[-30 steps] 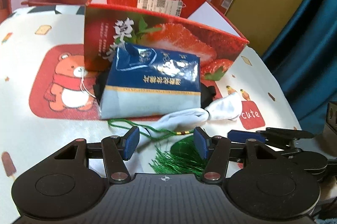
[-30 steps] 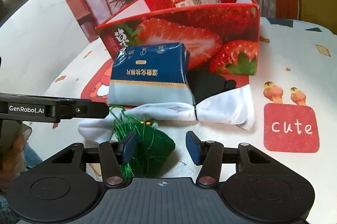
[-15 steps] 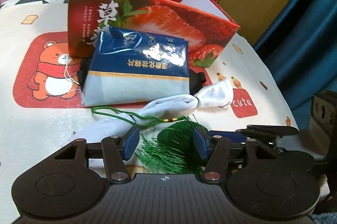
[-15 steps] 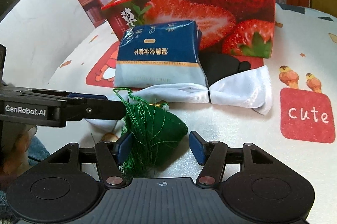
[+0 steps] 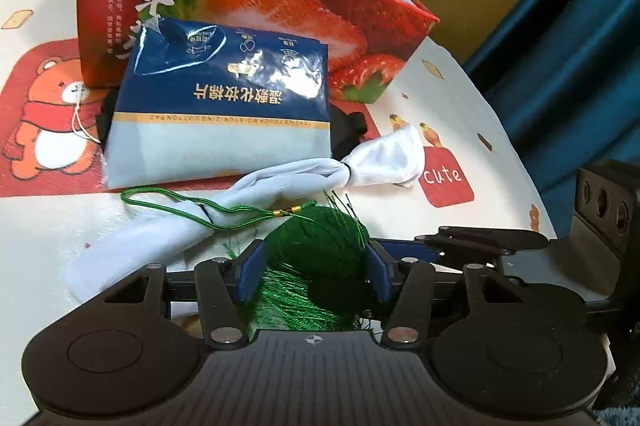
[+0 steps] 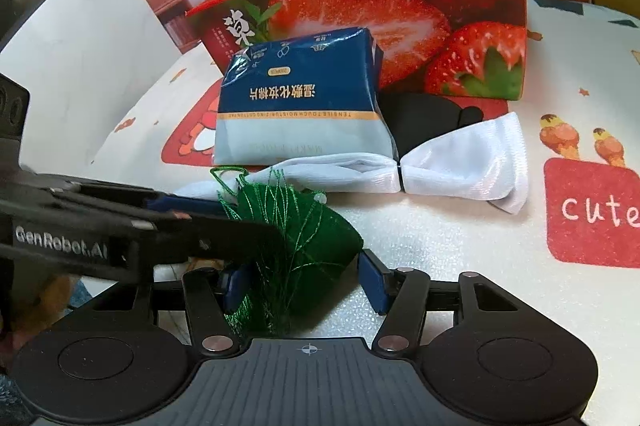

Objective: Organize soft objects
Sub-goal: 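Close both grippers on the green tassel, then lift the green tassel with both grippers and drop it into the box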

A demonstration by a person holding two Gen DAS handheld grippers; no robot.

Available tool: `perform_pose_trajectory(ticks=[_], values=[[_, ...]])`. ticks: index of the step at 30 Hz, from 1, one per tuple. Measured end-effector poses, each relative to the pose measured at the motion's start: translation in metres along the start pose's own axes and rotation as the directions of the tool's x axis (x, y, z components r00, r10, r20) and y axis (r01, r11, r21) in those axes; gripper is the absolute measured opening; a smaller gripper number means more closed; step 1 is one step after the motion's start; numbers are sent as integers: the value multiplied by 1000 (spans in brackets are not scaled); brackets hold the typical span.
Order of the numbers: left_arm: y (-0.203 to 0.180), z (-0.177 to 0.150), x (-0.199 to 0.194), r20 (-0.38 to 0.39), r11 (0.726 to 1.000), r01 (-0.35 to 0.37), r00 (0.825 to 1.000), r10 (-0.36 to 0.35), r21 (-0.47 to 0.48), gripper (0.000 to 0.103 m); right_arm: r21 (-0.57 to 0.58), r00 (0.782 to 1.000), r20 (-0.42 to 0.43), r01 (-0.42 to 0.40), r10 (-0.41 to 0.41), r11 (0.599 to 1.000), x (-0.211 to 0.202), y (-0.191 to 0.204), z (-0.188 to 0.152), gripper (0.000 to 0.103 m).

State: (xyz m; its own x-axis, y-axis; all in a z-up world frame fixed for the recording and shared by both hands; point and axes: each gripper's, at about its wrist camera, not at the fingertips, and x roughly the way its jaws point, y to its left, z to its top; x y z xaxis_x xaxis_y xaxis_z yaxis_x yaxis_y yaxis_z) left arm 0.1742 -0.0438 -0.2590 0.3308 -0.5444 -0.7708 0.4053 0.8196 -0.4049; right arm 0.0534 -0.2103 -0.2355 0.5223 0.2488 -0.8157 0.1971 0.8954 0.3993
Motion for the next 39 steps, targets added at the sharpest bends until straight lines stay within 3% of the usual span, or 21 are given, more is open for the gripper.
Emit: perform_pose_trajectory(ticks=[6, 13, 21, 31, 39], values=[[7, -1, 7, 12, 998, 26, 1000, -26, -59, 52, -11, 1000, 3, -5, 5, 1000, 2, 0, 0, 50], [5, -2, 1, 48, 998, 35, 998, -33, -44, 47, -27, 1000, 28, 4, -3, 1000, 1, 2, 1, 48], [-3, 27, -44, 179, 998, 66, 981, -69, 21, 46, -87, 990, 142, -12, 24, 996, -22, 11, 20, 48], [-18, 107, -101, 401, 996, 28, 914, -62, 89, 46, -231, 938, 338, 4, 76, 973, -64, 39, 112, 48], [-37, 175, -130, 550, 990, -45, 834, -36, 134, 46, -359, 871, 481, 92, 100, 929, -83, 69, 198, 48]])
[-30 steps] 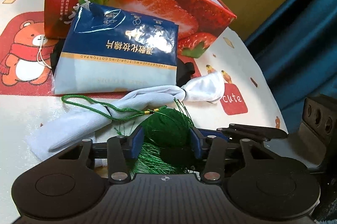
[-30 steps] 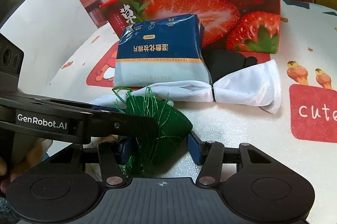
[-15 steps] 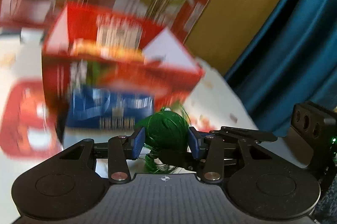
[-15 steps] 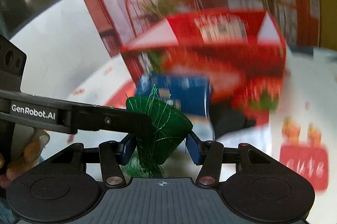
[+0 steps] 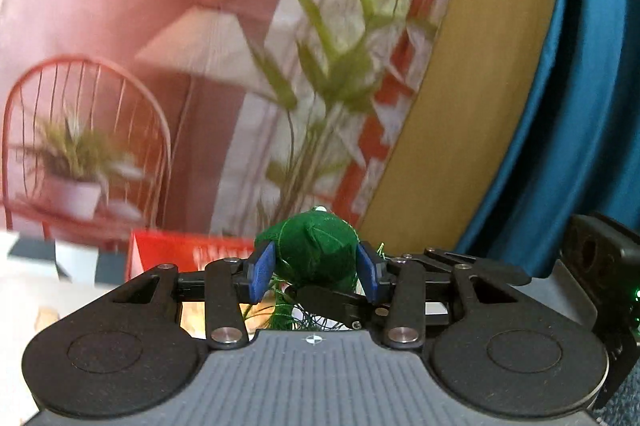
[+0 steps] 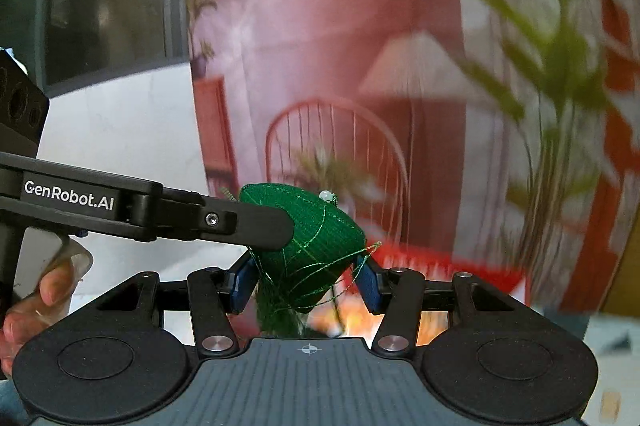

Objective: Organize soft objects
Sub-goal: 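Lift the green tassel with both grippers and drop it into the box, then move both grippers back to the pile toward the white sock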

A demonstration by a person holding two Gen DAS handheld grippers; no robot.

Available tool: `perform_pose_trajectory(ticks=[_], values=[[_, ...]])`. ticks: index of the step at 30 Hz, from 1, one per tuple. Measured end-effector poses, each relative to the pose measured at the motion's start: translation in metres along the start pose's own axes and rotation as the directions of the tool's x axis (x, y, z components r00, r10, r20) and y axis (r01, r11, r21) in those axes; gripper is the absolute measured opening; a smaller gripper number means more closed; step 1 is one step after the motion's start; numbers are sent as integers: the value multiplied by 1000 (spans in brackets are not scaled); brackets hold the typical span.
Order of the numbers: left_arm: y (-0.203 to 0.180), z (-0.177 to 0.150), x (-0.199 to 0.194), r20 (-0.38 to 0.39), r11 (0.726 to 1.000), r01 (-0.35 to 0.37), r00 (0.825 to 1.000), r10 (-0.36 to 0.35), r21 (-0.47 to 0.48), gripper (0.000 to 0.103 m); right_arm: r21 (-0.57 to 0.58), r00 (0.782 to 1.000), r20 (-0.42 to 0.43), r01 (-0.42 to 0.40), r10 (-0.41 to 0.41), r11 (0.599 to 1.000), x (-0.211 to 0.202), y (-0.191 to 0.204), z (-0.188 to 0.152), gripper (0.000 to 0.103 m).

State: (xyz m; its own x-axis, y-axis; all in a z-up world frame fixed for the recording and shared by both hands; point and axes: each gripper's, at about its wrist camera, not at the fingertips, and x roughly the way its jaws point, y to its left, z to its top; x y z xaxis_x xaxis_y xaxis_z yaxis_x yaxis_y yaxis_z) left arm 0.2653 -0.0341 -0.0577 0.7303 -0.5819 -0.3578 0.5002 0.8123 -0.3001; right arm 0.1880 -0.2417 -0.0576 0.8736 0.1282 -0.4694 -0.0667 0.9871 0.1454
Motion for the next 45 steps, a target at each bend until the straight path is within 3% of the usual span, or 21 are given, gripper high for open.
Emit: perform_pose_trajectory(ticks=[4, 7, 12, 20, 24, 27, 35, 45], values=[[2, 16, 18, 25, 999, -37, 999, 36, 34, 46, -48, 999, 49, 23, -21, 999, 21, -11, 27, 48], [5, 18, 40, -5, 995, -64, 998, 64, 78, 46, -68, 999, 38, 40, -37, 997, 41, -22, 31, 48], [34, 8, 78, -94, 998, -53, 994, 55, 27, 46, -35, 998, -34, 54, -55, 998, 72, -42, 10, 48], [57, -20, 130, -229, 998, -43, 973, 33, -39, 46, 64, 983, -161, 97, -86, 993, 107, -77, -35, 48], [60, -27, 143, -256, 998, -42, 966, 30, -42, 45, 170, 974, -214, 117, -79, 979, 116, -94, -52, 48], [60, -27, 147, -258, 998, -52, 965, 41, -37, 45, 146, 962, -242, 164, -126, 976, 121, -96, -59, 48], [60, -26, 126, -242, 995, -102, 965, 100, 7, 45, 176, 957, -244, 200, -154, 964, 106, -100, -68, 48], [51, -47, 38, -207, 983, -184, 960, 186, 28, 46, 165, 975, -143, 194, -171, 967, 46, -76, -75, 48]])
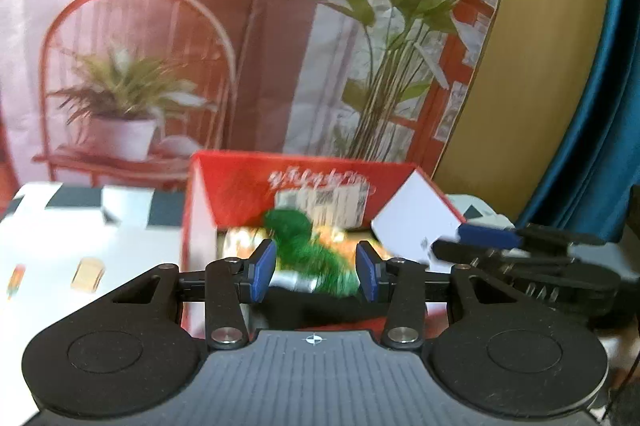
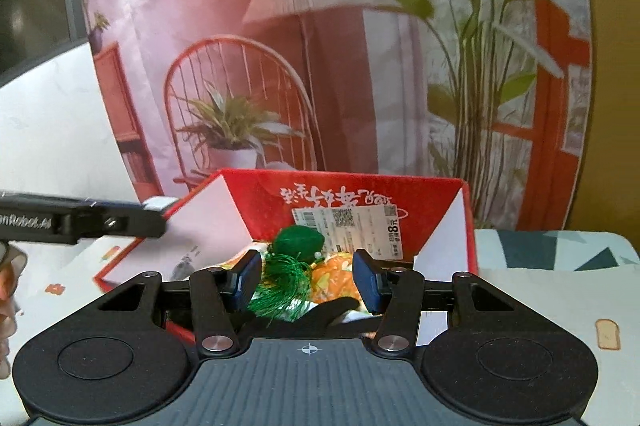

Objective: Organize soft objects
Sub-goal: 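Move both grippers back to the pile toward the white sock, then close the right gripper on the white sock while the left gripper grasps its other end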

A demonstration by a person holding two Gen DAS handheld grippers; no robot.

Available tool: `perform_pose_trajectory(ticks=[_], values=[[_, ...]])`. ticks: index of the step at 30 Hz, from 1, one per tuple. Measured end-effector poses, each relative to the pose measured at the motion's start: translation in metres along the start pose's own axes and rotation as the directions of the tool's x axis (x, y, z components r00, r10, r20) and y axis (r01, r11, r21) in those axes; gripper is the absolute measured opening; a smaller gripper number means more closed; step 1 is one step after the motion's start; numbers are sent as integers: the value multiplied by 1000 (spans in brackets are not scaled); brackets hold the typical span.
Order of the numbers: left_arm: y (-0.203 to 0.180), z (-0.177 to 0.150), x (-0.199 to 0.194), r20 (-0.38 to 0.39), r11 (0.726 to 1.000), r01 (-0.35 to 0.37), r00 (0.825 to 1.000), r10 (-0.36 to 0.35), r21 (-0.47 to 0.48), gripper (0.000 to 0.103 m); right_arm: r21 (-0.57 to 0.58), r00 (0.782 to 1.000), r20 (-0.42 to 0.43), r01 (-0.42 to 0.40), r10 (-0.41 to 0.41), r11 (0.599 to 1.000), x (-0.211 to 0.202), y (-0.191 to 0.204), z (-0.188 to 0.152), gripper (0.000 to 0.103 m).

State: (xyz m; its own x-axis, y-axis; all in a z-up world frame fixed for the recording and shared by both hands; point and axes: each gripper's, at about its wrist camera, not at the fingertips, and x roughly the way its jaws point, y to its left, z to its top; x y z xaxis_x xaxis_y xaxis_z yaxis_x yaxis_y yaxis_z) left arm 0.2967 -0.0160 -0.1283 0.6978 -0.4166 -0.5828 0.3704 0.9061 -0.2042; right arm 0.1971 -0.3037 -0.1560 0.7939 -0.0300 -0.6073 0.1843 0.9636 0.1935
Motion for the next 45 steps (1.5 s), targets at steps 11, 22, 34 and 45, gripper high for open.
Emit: perform_pose_trajectory(ticks=[11, 22, 34, 45], values=[[12, -82, -56, -92, 992, -61, 994, 51, -108, 46, 33, 998, 49, 24, -25, 999, -68, 1, -37, 48], [18, -138, -49, -253, 986, -118, 964, 85, -118, 47, 54, 995, -60, 84, -81, 995, -81, -11, -101, 48], [20, -162, -44, -319, 977, -155, 942, 101, -149, 48, 91, 974, -197, 131, -111, 987, -60, -20, -155, 48], [20, -164, -43, -326, 975, -151, 941, 91, -162, 49, 52, 975, -193, 121, -109, 991, -56, -15, -171, 42]])
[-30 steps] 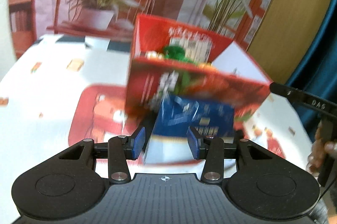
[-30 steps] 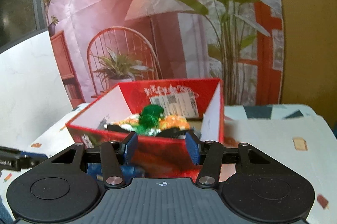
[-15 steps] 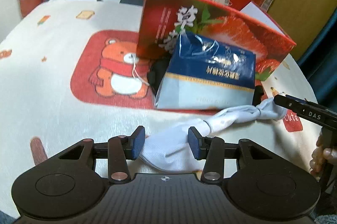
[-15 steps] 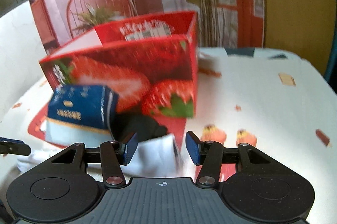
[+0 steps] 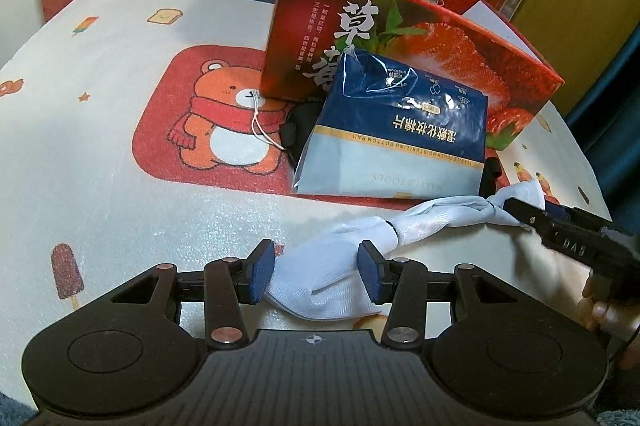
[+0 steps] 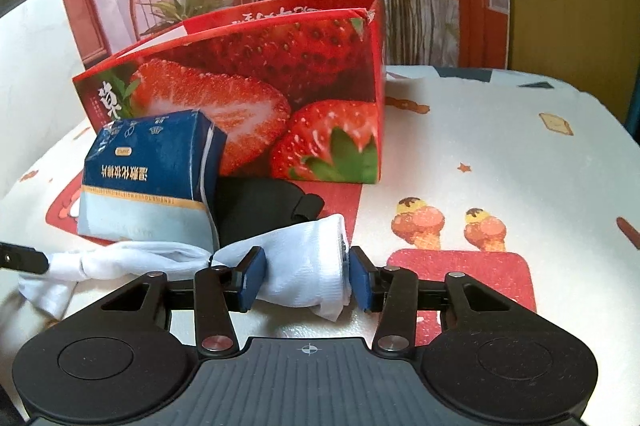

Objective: Organize soft objects
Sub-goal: 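Close the right gripper on the white sock while the left gripper grasps its other end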

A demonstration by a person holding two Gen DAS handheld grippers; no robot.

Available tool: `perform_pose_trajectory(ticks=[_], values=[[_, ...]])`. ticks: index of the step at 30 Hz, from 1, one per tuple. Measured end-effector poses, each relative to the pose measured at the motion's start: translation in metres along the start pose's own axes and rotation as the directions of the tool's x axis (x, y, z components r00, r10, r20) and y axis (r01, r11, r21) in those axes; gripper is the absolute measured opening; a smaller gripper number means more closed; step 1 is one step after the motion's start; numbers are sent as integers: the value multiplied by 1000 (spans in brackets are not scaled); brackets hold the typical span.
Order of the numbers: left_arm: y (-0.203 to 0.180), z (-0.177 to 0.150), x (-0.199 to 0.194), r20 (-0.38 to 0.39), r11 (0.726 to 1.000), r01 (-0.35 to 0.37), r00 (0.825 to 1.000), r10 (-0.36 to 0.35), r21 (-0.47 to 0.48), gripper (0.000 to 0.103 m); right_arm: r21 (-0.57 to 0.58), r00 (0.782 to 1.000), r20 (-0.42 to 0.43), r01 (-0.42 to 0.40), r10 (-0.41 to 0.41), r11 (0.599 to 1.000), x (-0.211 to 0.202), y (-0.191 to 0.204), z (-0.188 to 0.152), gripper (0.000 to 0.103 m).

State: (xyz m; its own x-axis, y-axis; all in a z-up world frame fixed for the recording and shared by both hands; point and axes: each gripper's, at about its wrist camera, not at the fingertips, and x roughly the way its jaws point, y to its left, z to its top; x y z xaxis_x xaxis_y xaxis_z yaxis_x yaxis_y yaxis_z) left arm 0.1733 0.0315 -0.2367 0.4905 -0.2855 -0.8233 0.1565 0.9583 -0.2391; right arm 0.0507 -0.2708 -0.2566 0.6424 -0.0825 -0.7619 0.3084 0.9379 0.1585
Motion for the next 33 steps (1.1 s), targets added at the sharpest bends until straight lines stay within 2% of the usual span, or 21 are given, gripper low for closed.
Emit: perform_pose_trajectory(ticks=[4, 17, 21, 24, 26, 28, 31, 33], values=[[-1, -2, -1, -2, 1000, -1, 1000, 1, 10, 51, -75, 999, 30, 28, -26, 997, -2, 10, -10, 40], [0, -10, 4, -26, 1000, 15, 1000, -15, 9, 53, -69, 999, 40, -3, 6, 998, -1, 5, -11, 40], [-4, -11, 7, -26, 999, 4, 1000, -3, 38, 53, -64, 999, 40, -10, 12, 998, -1, 4, -11, 40], [-10, -13, 9, -14, 996, -12, 1000, 13, 84, 58, -57, 999, 40, -16, 18, 998, 0, 3, -11, 41], [-15, -15, 11, -7, 994, -15, 1000, 16, 109, 67, -53, 999, 40, -19, 21, 998, 0, 3, -11, 41], [-21, -17, 12, 1, 991, -25, 1000, 25, 134, 69, -51, 999, 40, -20, 22, 998, 0, 3, -11, 41], [-26, -20, 13, 14, 982, -55, 998, 54, 180, 67, -52, 999, 40, -19, 21, 998, 0, 3, -11, 41], [-26, -20, 13, 29, 979, -91, 996, 87, 184, 57, -52, 999, 40, -19, 21, 998, 0, 3, -11, 41]])
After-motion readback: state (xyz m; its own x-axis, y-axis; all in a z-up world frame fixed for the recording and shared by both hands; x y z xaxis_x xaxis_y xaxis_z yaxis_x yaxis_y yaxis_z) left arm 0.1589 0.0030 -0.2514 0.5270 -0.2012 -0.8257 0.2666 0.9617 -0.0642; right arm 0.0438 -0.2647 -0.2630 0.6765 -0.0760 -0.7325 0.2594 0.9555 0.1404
